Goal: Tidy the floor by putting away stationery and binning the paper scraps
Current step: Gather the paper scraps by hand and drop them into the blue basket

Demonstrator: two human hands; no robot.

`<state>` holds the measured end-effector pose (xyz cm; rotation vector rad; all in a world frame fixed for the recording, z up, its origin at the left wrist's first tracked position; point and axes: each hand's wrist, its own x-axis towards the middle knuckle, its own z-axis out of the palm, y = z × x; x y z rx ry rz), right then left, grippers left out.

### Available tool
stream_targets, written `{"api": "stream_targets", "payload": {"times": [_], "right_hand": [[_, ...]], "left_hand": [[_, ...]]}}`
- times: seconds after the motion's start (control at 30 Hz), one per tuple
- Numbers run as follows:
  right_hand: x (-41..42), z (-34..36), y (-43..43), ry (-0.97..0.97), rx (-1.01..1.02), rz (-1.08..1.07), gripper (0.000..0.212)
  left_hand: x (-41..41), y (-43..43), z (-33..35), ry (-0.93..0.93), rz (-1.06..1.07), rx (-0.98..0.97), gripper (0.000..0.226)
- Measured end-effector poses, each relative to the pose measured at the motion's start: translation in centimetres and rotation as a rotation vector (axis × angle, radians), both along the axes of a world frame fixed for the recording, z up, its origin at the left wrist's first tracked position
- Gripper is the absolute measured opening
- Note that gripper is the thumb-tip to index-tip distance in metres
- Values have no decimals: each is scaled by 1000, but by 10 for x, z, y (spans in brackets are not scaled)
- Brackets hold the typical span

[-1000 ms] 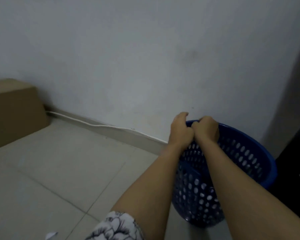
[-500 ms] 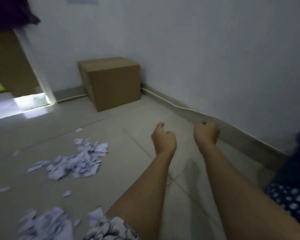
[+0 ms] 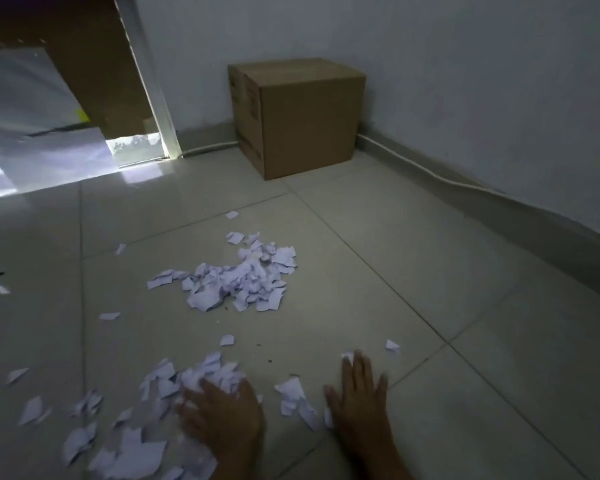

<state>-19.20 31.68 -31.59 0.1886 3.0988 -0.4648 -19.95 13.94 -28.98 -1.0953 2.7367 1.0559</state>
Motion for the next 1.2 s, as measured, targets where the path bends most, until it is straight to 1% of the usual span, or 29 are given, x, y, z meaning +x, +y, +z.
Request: {"api": "stream_targets", "payload": {"times": [0.03,0.1,0.13,0.17,0.2,0.23,0.27,0.3,0.33,0.37,0.4,0.47,0.5,0.57,0.63,0.67,0.73,0.8,0.83,0.9,0.93,0.97,1.0,1.07,1.1,1.13,1.17,1.2], "right_hand": [[0,-4,-15,-18,-28,23,63],[-14,-13,-51,-61,22,117,60],[-26,-18,-69,16,103,193,58],[-37,-16,-85,88,172,253,62],[-47,-11,-99,117,182,268,73],[-58,-6,-111,90,152,245,77],[-67,0,-118,89,107,208,67],[-72,7,-121,120,56,166,50],[-74,16,-121,143,0,126,40],[-76,22,-121,211,-26,94,44],[-77,23,-120,322,-22,68,44],[-73,22,-116,510,3,58,31],[-67,23,-115,526,-7,43,35],[-52,16,-115,456,-35,28,61],[-34,-6,-116,352,61,125,80],[-28,-17,-116,304,93,168,82],[-27,-28,-112,275,108,183,75],[-37,-26,-107,252,128,107,66],[-43,-22,-104,262,134,73,63],[-57,-12,-99,301,62,25,58],[-65,-6,-98,330,-29,-14,54],[-73,2,-96,354,-153,-76,52],[-82,11,-95,358,-288,-141,55],[-102,31,-91,260,-526,-186,67],[-114,39,-88,193,-579,-139,70],[-128,45,-86,119,-558,-47,69],[-142,49,-85,32,-485,67,68],[-153,52,-85,-69,-403,174,66]], "left_hand": [[-8,3,2,14,-120,15,66],[-27,10,14,97,-297,89,60],[-35,14,23,151,-369,184,55],[-44,16,30,215,-391,298,51],[-55,14,36,275,-370,348,47],[-68,8,43,330,-342,341,42],[-82,-1,47,391,-318,254,39],[-98,-12,51,425,-313,151,41],[-114,-24,57,436,-323,60,45],[-131,-39,59,429,-347,-22,50],[-150,-52,59,410,-386,-85,54],[-178,-70,58,324,-466,-154,58],[-190,-76,54,263,-511,-185,60],[-211,-80,44,106,-635,-208,65],[-222,-79,32,-52,-786,-207,67],[-223,-77,26,-109,-853,-221,66],[-214,-69,21,-145,-928,-259,62],[-204,-62,21,-61,-902,-249,57],[-201,-60,23,-18,-856,-174,59],[-196,-57,34,49,-717,79,70],[-195,-56,40,77,-656,176,69],[-193,-56,44,106,-610,207,66],[-190,-58,48,135,-568,212,62],[-182,-63,54,232,-416,207,54],[-176,-67,52,263,-320,173,50],[-170,-71,49,278,-238,119,45],[-161,-76,41,287,-173,91,39],[-151,-80,32,295,-142,102,35]]}}
